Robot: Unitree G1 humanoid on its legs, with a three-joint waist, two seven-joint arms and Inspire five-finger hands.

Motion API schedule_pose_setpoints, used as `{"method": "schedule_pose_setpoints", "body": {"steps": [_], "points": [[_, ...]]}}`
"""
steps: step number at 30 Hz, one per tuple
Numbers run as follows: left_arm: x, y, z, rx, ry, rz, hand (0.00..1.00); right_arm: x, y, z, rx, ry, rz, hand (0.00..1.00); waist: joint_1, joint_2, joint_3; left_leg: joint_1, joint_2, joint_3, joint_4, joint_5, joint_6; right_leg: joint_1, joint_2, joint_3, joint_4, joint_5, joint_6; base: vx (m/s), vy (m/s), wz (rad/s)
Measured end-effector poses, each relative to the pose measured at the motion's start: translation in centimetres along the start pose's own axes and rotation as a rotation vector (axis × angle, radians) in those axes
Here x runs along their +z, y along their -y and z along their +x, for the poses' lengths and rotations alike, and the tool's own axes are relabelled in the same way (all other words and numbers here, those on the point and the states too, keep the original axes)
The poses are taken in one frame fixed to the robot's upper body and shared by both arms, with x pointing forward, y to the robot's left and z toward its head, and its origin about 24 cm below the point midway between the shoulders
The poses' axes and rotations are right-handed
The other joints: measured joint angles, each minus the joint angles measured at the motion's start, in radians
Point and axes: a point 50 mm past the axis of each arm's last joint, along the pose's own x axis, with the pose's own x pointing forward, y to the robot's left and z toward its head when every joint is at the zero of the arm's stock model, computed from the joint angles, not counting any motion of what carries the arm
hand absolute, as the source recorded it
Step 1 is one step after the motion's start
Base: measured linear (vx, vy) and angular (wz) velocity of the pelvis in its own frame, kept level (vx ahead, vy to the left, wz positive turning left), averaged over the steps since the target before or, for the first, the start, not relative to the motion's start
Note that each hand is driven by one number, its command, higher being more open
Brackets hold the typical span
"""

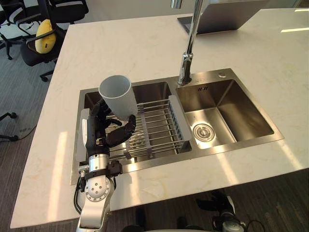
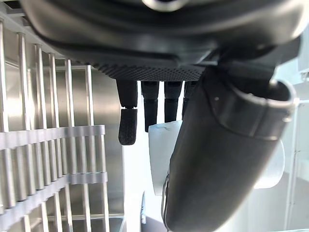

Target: Walk over to the sink, pick up the cup, carry it to the dishwasher, place the cup inside the dishwasher, then close the dishwasher door

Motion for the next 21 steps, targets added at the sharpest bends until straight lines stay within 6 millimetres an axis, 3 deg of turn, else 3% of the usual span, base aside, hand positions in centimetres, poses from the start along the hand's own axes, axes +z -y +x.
{"method": "schedule_pose_setpoints", "body": {"steps": [10,13,16,17,18,19,20,21], "points": [[0.9,0.5,-0.1,-0.013,0.028,-0.045,0.3,-0.1,0.0,0.0,-0.012,-0.002,0.001,0.9,0.018,-0.017,-0.009,-0.013,0.003,0.055,0.011,-0.011,0.005,-0.063,0.002,0.059,0.056,-0.002,0.004,-0.01,0.008,-0.17],[0.9,1.3,-0.1,-0.037,0.03,-0.061,0.3,0.3,0.0,0.4,-0.015,-0.008,-0.006,0.9,0.018,-0.024,0.002,-0.041,0.016,0.08,0.092,-0.051,0.015,-0.15,-0.001,0.071,0.228,-0.028,0.042,-0.03,0.031,-0.25],[1.2,2.7,0.0,-0.095,0.041,-0.091,0.3,-0.2,1.0,0.6,-0.054,-0.048,-0.014,0.9,0.023,-0.033,0.018,-0.061,0.018,0.067,0.175,-0.085,0.036,-0.173,-0.012,0.032,0.331,-0.033,0.048,-0.09,0.039,0.12],[1.3,2.7,0.0,-0.093,0.046,-0.097,0.3,-0.2,1.1,0.7,-0.057,-0.05,-0.017,0.9,0.028,-0.034,0.019,-0.071,0.02,0.072,0.181,-0.088,0.042,-0.179,-0.019,0.031,0.357,-0.054,0.049,-0.13,0.034,0.13],[1.2,2.5,0.1,-0.085,0.046,-0.09,0.3,-0.1,1.1,0.8,-0.057,-0.055,-0.02,0.9,0.028,-0.037,0.018,-0.082,0.015,0.073,0.199,-0.091,0.048,-0.2,-0.032,0.027,0.474,-0.104,0.046,-0.13,0.008,0.07],[1.0,2.2,0.1,-0.074,0.037,-0.082,0.3,-0.2,1.1,0.8,-0.055,-0.062,-0.027,0.9,0.041,-0.039,0.015,-0.094,0.015,0.074,0.215,-0.091,0.05,-0.198,-0.034,0.018,0.59,-0.147,0.07,-0.13,-0.009,0.01],[1.0,1.9,0.1,-0.058,0.039,-0.076,0.3,-0.2,0.9,0.9,-0.047,-0.065,-0.03,0.9,0.061,-0.049,0.004,-0.126,0.017,0.075,0.239,-0.09,0.049,-0.176,-0.032,0.015,0.628,-0.175,0.108,-0.11,-0.05,-0.05],[1.1,1.7,0.2,-0.053,0.043,-0.074,0.3,-0.1,0.8,0.9,-0.042,-0.067,-0.03,0.9,0.075,-0.058,-0.006,-0.149,0.016,0.076,0.257,-0.088,0.05,-0.163,-0.032,0.019,0.622,-0.181,0.118,-0.1,-0.096,-0.15]]}}
